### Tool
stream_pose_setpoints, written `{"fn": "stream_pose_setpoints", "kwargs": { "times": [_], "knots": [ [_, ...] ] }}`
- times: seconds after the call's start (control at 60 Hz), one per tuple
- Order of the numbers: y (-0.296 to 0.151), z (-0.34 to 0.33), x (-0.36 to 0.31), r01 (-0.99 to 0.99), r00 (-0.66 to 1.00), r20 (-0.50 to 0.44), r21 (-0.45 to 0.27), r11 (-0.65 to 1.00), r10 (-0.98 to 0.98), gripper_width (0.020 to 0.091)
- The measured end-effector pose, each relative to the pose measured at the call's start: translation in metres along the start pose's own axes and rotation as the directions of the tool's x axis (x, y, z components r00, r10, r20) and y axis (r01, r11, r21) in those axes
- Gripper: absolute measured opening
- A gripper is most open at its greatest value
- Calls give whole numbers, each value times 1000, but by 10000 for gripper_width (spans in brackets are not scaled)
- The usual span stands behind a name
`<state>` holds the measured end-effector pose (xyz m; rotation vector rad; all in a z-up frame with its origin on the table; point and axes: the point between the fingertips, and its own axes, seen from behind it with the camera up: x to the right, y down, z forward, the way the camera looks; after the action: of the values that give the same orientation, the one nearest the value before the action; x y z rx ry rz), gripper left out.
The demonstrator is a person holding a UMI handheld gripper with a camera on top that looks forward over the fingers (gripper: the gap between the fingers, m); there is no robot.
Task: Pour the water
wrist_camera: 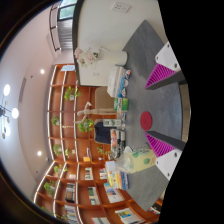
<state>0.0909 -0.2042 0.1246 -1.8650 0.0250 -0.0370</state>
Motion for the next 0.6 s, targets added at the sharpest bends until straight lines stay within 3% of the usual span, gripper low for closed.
{"fn": "stream_pose_setpoints", "kwargs": {
  "times": [0.333, 0.6],
  "knots": [
    [53, 5, -124, -49, 974, 223, 38, 998, 39, 849],
    [24, 58, -157, -1, 985, 174, 135, 991, -23, 856]
  ]
}}
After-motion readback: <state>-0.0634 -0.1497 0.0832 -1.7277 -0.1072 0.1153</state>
